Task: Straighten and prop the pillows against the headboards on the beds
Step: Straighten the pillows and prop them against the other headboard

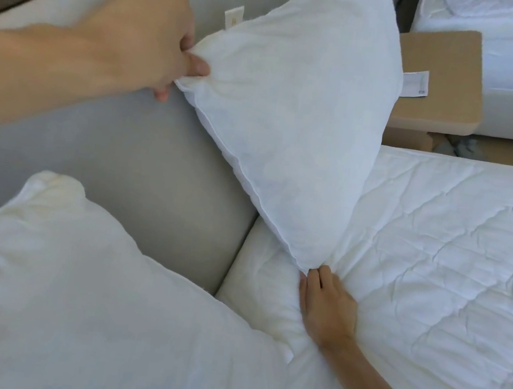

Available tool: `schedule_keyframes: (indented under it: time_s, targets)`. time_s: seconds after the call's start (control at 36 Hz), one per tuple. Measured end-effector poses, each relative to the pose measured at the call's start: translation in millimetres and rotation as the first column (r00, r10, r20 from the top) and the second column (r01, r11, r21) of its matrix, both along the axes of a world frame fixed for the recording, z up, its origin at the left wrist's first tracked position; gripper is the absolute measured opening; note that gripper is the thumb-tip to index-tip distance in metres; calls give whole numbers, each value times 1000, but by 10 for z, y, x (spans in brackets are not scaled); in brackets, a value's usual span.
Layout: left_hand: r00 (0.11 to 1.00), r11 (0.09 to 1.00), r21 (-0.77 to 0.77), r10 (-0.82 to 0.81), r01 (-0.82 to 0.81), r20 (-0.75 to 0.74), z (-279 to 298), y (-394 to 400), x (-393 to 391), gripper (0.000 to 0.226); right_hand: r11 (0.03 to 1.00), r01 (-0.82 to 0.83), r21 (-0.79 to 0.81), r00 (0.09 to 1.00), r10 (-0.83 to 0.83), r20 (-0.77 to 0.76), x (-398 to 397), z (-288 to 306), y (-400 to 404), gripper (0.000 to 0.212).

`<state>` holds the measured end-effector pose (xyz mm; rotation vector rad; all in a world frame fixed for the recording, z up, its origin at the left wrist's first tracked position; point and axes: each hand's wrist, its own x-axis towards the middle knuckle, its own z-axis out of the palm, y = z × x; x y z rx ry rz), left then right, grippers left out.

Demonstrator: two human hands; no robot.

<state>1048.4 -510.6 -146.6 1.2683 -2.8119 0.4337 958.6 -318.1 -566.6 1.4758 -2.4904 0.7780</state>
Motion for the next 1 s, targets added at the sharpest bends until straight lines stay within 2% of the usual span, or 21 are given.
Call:
schedule_keyframes:
  time_s: [0.08, 0.19, 0.28, 0.36, 0.44, 0.47, 0.67, 0.78, 0.81, 0.86, 1.0]
  targets:
    - [1000, 999, -38, -21, 21, 9, -53, 22, 11, 48, 1000, -12, 19, 1000, 11, 21, 24, -51, 12, 24]
    - [994, 998, -57, 4, 2, 105, -111, 63, -62, 44, 998, -22, 57, 996, 17, 83, -30, -70, 72, 26]
    - [996, 996, -26, 81, -80, 43, 22, 212, -65, 41, 996, -34, 83, 993, 24, 115, -52, 19, 34, 20]
    - [989, 984, -94, 149, -150, -11, 161, 446, 37, 36, 979, -84, 186, 985, 53, 166, -44, 202, 14, 15]
    - [973, 961, -147, 227, -232, -50, 256, 695, 249, 37, 955, -109, 275, 989, 76, 130, 29, 434, 112, 9]
    - [968, 954, -165, 246, -252, -54, 288, 768, 321, 36, 954, -117, 274, 990, 91, 108, 68, 482, 182, 16]
    - [956, 932, -215, 283, -293, -74, 347, 1146, 891, 32, 909, -160, 384, 986, 128, 107, 459, 542, 718, 23]
    - [974, 941, -251, 221, -227, -54, 189, 1264, 1219, 34, 915, -182, 361, 978, 131, 161, 705, 447, 915, 8]
    - [980, 945, -258, 197, -200, -36, 149, 1270, 1286, 35, 895, -202, 397, 976, 151, 156, 718, 443, 948, 15]
    - [985, 950, -263, 168, -170, -30, 94, 1257, 1357, 38, 874, -200, 442, 979, 168, 111, 678, 498, 931, 15]
    - [970, 956, -185, 208, -228, -123, 126, 1332, 1247, 32, 749, -260, 609, 963, 244, 111, 661, 691, 808, 33]
